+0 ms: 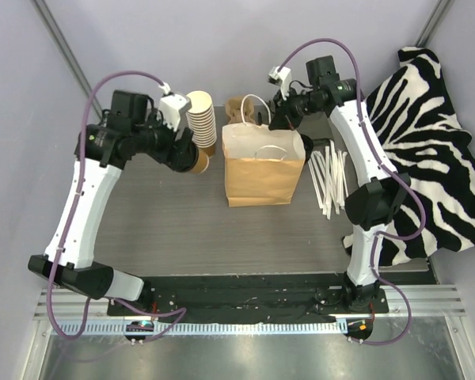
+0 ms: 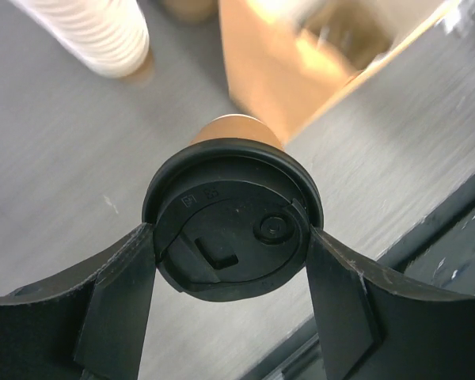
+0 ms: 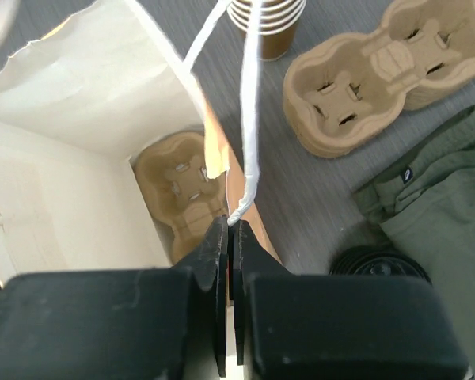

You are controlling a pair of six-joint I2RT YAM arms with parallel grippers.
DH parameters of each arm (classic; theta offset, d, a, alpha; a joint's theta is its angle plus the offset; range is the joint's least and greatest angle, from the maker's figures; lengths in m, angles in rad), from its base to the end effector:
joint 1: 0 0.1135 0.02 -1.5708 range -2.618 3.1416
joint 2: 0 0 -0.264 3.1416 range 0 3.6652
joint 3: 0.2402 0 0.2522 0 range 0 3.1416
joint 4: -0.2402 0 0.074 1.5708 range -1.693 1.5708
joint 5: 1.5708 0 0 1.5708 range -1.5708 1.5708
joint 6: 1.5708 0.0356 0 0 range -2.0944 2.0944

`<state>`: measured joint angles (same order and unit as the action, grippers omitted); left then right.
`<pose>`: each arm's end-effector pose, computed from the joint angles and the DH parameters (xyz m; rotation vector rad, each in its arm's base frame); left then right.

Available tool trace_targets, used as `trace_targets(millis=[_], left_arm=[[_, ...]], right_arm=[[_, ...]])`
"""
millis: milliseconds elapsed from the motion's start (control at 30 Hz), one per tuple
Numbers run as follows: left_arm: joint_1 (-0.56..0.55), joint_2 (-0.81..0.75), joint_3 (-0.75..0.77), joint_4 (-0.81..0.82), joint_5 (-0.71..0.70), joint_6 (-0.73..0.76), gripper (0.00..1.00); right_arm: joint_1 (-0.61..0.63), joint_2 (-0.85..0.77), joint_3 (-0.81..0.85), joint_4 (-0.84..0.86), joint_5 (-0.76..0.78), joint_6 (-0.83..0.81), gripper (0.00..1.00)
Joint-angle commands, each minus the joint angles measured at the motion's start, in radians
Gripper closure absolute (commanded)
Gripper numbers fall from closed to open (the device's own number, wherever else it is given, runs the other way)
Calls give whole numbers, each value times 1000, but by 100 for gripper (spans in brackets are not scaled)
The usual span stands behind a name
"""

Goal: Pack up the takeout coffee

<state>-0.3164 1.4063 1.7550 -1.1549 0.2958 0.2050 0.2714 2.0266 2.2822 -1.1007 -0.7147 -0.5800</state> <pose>0.2451 -0.0912 0.4360 0.7464 2.2484 -0.4047 0.4032 0.1364 0.3951 -1.2130 1.9070 0.6950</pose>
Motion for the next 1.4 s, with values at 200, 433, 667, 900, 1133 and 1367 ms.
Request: trace_targets(millis=[200,433,667,900,1133,1367], left_arm=[[-27,74,469,-40,109,-27,83],[-179,5,339,47,40,69,83],[-352,-194,-41,257,-122,71,87],[-530,-260,-259,365,-352,79,89],[-595,-260,-402,452,-414,143,91],[-601,-247,-522,560,-465,191,92]], right_arm=[[87,-499,-565,609,211,278,99],[258,-689,-791,699,463,347,99],[390,-793,-918,749,665,390,99],[468,-853,-1006,779,707,439,99],[522,-911,-1063,808,710,445,99],[552,-962,-1124,819,686,485,99]])
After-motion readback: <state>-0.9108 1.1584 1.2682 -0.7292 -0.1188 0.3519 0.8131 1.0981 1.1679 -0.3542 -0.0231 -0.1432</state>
